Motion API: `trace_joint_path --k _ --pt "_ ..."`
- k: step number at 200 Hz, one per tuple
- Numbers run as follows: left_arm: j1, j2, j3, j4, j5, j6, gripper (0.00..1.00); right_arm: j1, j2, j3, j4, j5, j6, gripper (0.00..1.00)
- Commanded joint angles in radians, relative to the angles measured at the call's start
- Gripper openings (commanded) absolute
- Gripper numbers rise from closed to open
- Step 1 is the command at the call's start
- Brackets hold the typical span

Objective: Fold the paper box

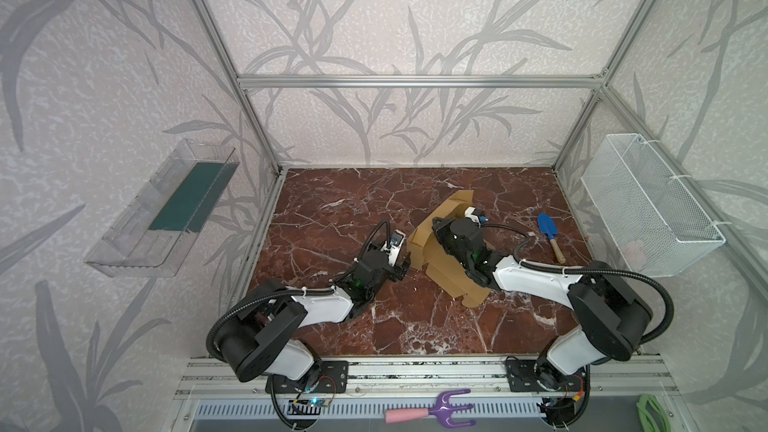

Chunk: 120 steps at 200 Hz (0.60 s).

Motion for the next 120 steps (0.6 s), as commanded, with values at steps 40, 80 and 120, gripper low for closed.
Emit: trace_joint_path --k 40,80,120 --pt "0.004 0.035 0.031 0.123 0.062 -0.027 0.84 0.003 0.035 -0.026 -0.05 -0.028 0.006 0.0" --pt "0.003 0.048 0.038 0.141 0.098 -0.045 0.84 0.003 0.036 -0.024 -0.051 -0.025 0.008 0.0" --pt "-0.001 0.058 0.042 0.141 0.149 -0.068 0.83 0.003 0.048 -0.026 -0.038 -0.025 0.012 0.0"
